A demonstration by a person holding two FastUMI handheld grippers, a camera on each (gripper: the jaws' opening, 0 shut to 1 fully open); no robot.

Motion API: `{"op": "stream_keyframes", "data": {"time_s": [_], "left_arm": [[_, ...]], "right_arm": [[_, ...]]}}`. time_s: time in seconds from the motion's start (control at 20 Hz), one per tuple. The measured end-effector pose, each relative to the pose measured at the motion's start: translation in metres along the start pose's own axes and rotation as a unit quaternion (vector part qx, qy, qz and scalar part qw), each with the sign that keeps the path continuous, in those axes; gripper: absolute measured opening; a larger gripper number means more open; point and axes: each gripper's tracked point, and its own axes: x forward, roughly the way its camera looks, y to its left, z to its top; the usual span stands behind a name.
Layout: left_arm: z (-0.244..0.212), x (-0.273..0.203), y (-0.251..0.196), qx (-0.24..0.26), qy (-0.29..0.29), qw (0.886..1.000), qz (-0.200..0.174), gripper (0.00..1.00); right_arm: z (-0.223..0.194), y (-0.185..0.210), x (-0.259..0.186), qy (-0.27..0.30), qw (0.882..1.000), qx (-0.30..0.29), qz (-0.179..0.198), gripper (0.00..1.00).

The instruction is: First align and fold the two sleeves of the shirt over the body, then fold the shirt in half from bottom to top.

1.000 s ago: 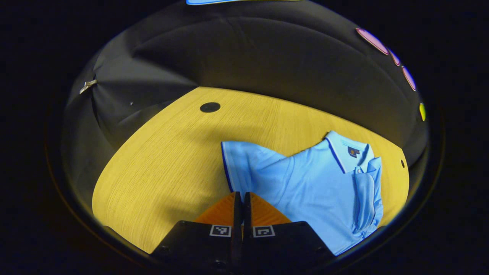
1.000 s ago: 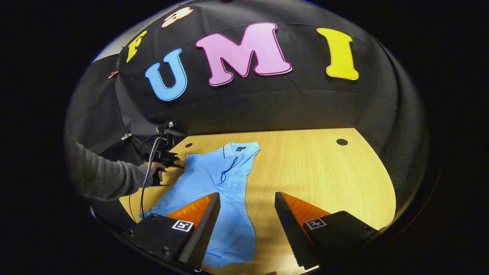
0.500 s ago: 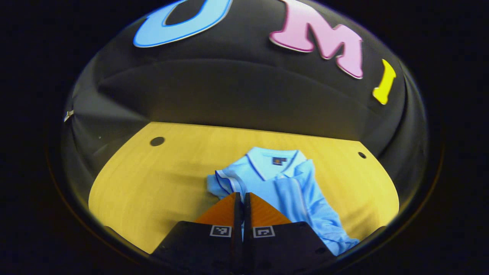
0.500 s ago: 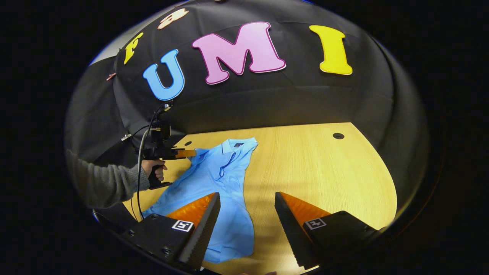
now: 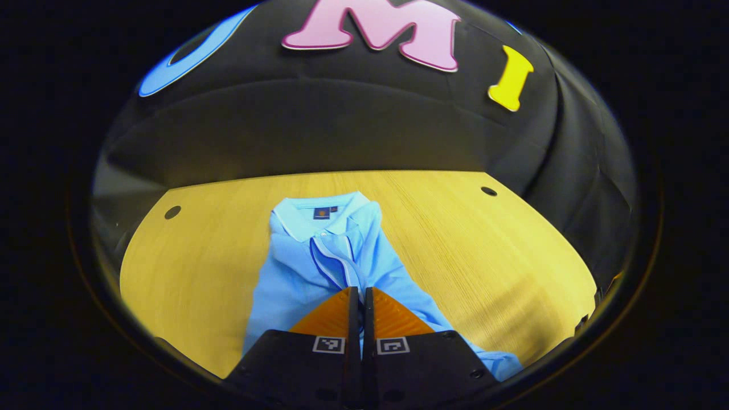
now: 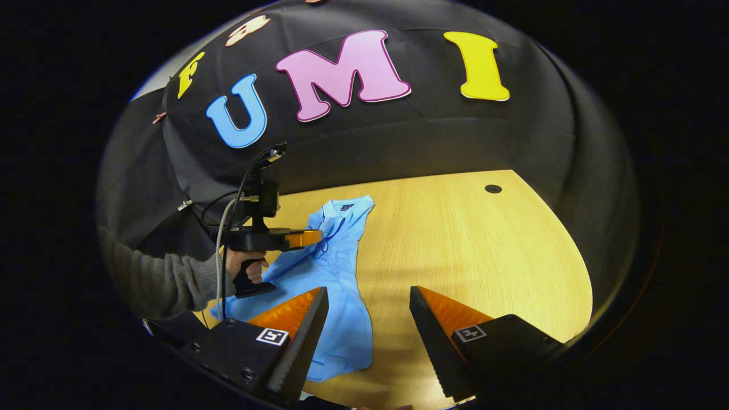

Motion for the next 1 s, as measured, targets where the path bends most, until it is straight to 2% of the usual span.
{"op": "stream_keyframes", "data": {"time_s": [0.25, 0.3, 0.35, 0.4, 0.7, 0.85, 0.9, 1.0], "left_arm": [[-0.018, 0.014, -0.011, 0.026, 0.023, 0.999, 0.005, 0.06], [-0.020, 0.015, -0.012, 0.026, 0.028, 0.999, 0.007, 0.11], [-0.023, 0.017, -0.012, 0.025, 0.032, 0.999, 0.008, 0.11], [-0.025, 0.018, -0.012, 0.025, 0.036, 0.999, 0.010, 0.06], [-0.033, 0.024, -0.014, 0.025, 0.056, 0.998, 0.010, 0.08], [-0.034, 0.022, -0.017, 0.018, 0.058, 0.998, 0.000, 0.20], [-0.034, 0.022, -0.019, 0.021, 0.059, 0.998, -0.002, 0.39], [-0.030, 0.017, -0.017, 0.036, 0.051, 0.998, 0.009, 0.59]], "right_arm": [[-0.006, -0.010, 0.000, -0.001, 1.000, 0.006, -0.006, 0.90], [-0.007, -0.012, -0.001, -0.001, 1.000, 0.007, -0.007, 0.89], [-0.009, -0.013, -0.003, -0.001, 1.000, 0.008, -0.008, 0.90], [-0.009, -0.014, -0.003, -0.001, 1.000, 0.009, -0.008, 0.90], [-0.014, -0.020, -0.007, -0.002, 1.000, 0.014, -0.012, 0.90], [-0.018, -0.020, -0.009, -0.003, 1.000, 0.016, -0.014, 0.89], [-0.019, -0.019, -0.010, -0.001, 1.000, 0.015, -0.014, 0.90], [-0.022, -0.017, -0.010, -0.001, 1.000, 0.015, -0.015, 0.90]]}}
